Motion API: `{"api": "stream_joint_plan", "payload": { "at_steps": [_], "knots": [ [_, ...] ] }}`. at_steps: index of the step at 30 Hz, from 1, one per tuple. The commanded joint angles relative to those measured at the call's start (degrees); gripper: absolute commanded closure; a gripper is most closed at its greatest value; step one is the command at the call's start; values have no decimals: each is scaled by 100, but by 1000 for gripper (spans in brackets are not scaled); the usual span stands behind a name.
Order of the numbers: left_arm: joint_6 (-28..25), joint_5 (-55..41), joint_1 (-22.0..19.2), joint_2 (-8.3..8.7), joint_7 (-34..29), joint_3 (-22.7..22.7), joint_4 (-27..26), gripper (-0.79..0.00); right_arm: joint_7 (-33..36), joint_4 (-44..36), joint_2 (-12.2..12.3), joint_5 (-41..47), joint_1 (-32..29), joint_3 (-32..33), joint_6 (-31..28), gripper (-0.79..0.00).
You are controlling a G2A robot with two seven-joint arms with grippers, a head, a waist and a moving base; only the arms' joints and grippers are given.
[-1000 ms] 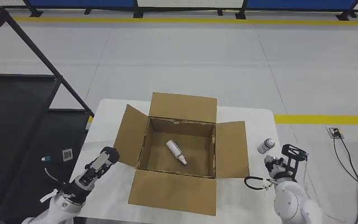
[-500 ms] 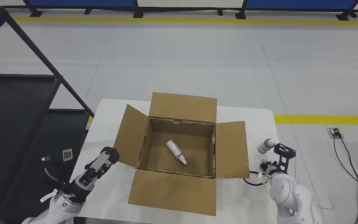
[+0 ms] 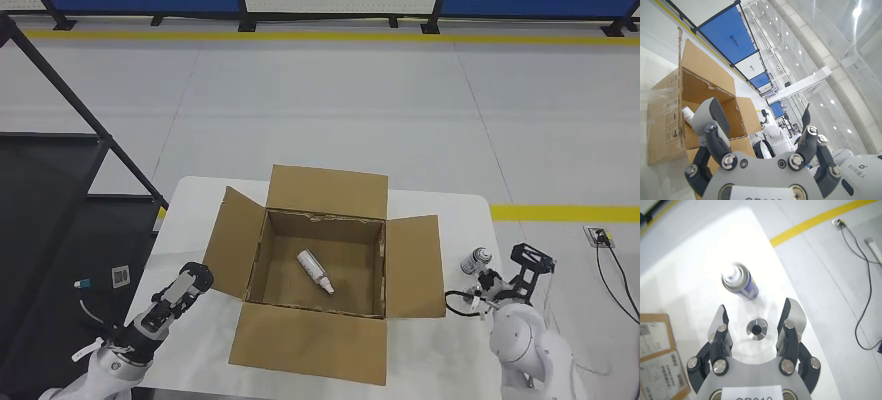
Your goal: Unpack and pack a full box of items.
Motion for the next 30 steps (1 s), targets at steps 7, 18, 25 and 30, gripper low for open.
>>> {"api": "stream_joint_plan", "payload": {
  "at_steps": [7,18,25,30],
  "knots": [
    [12,0,1,-1,21,0,2,-785,-1104,-2174,-78,-60,-623,-1068,-556,-785],
    [-210,-452,364,-6,392,-437,238,-785,1594,-201,-268,-505,1822,-3511,-1861,-785],
    [-322,-686,525,-9,461,-642,314,-785,2286,2863,-753,-74,3699,-4761,-1642,-785],
    [-322,-686,525,-9,461,-642,314,-785,2120,4346,-1087,408,4359,-5199,-1648,-785]
  ]
}}
